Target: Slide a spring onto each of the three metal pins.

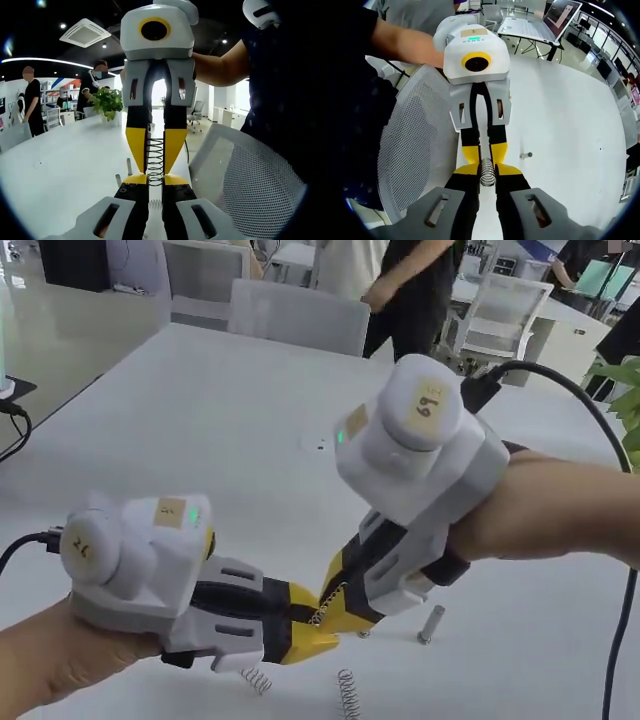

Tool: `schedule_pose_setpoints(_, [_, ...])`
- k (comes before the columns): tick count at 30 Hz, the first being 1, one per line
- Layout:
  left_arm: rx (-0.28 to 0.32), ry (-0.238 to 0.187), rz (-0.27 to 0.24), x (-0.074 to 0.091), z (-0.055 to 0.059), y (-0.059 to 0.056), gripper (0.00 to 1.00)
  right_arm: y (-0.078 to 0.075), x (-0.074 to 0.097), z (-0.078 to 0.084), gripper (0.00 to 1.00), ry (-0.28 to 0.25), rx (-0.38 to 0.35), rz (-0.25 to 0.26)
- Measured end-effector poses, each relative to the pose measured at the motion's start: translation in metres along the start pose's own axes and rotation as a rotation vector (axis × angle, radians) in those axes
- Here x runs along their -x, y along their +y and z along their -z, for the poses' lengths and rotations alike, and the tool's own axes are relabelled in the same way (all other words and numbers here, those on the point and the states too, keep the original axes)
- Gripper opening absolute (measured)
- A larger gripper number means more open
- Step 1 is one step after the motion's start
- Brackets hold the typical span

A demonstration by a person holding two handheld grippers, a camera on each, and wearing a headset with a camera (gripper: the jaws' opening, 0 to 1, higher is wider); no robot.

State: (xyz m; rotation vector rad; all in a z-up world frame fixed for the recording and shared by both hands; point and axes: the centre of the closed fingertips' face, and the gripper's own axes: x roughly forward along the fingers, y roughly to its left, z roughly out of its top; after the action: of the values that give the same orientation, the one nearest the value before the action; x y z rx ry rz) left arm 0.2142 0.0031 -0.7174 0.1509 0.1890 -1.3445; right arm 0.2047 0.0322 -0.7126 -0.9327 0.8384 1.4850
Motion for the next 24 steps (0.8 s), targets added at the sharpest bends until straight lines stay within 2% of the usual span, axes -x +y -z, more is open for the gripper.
schedule_pose_setpoints(13, [0.020,0.001,-0.011,-0.0015,0.0008,0.0014,0.04,-0.0017,-0.0014,0.0008,0.08,0.013,0.012,0.008])
schedule_pose_setpoints(17, [0.038,0.004,-0.009,-0.0029,0.0023,0.0012,0.14,-0.0051,-0.0005,0.0016,0.08,0.018,0.015,0.020])
schedule_pose_setpoints(24, [0.054,-0.001,-0.024,-0.0045,0.0012,0.0047,0.26,-0.0083,0.0030,0.0028,0.08,0.015,0.015,0.026])
